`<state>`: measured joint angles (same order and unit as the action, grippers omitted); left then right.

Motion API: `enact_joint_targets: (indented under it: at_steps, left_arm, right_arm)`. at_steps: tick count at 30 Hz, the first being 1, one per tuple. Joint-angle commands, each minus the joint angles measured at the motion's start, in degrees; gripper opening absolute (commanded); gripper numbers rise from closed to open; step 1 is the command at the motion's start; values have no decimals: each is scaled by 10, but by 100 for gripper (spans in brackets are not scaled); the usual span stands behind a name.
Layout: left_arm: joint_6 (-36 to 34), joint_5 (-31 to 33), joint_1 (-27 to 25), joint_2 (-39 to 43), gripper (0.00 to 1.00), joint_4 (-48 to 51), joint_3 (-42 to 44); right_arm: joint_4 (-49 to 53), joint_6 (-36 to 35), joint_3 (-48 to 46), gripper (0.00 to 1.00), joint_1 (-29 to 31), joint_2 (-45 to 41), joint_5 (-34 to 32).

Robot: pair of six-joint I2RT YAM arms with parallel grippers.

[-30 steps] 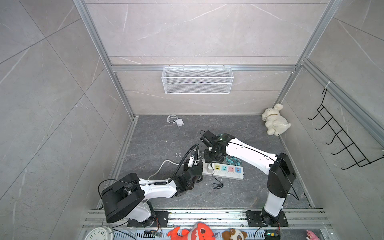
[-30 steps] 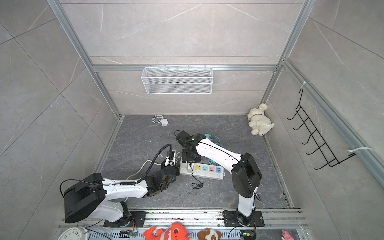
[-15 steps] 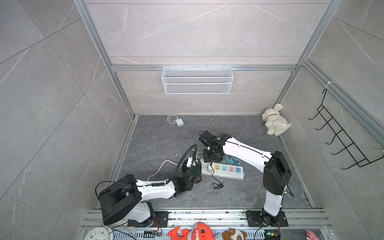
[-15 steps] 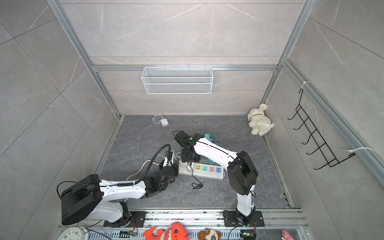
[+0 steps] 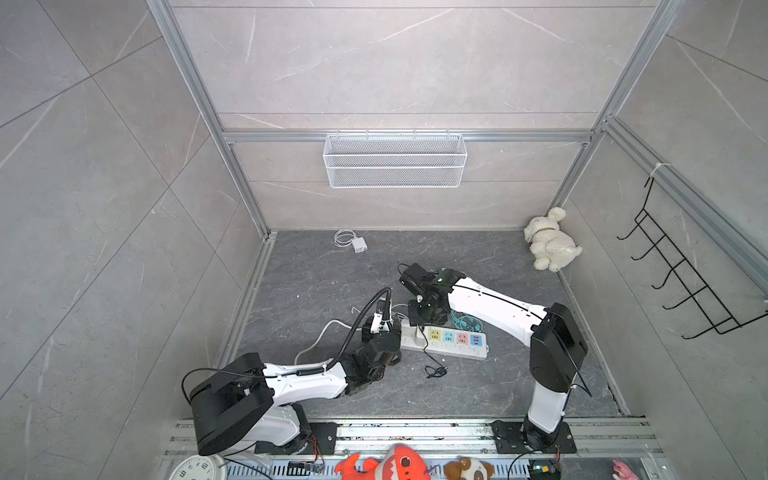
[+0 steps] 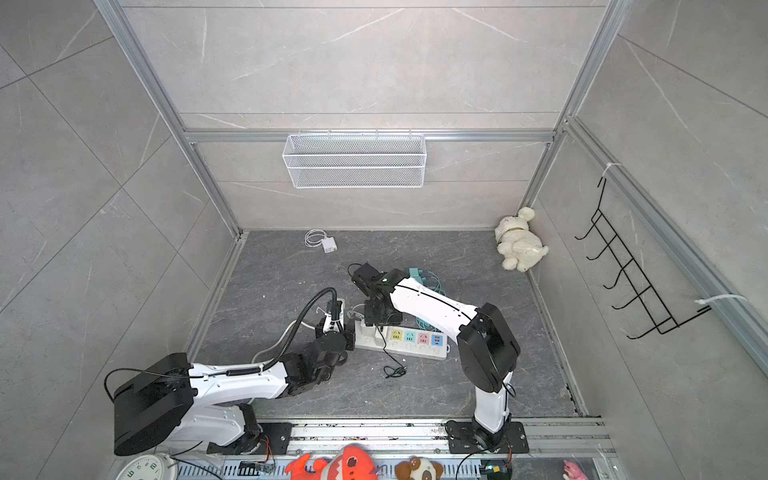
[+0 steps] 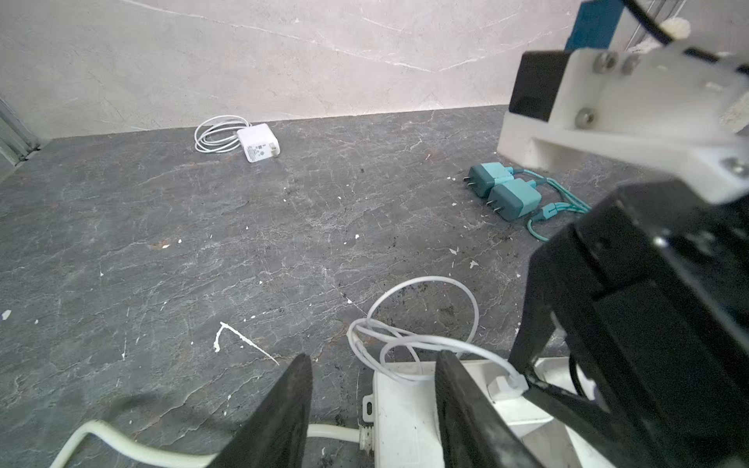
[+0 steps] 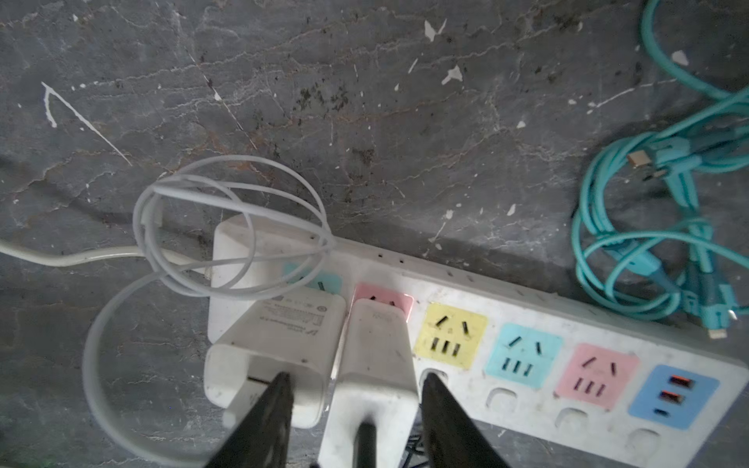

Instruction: Insert the plug

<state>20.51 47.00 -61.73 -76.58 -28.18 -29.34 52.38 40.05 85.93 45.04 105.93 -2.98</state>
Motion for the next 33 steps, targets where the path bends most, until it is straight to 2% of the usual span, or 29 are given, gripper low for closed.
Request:
enact_joint_targets:
  at_steps: [1, 8, 26, 33]
  left_arm:
    - [-17, 30, 2, 23, 52, 8, 7]
    - [-12, 35, 8, 18, 52, 10, 8]
    - [12, 49, 14, 17, 53, 52, 7]
    - [9, 40, 48, 46, 54, 113, -21]
  right_arm:
    - [6, 5, -41, 52, -1, 0, -3]
    - [-8, 7, -58, 53, 1, -9, 6]
    - [33, -13, 29, 58, -1, -33, -18]
    - [45, -27, 47, 58, -4, -65, -55]
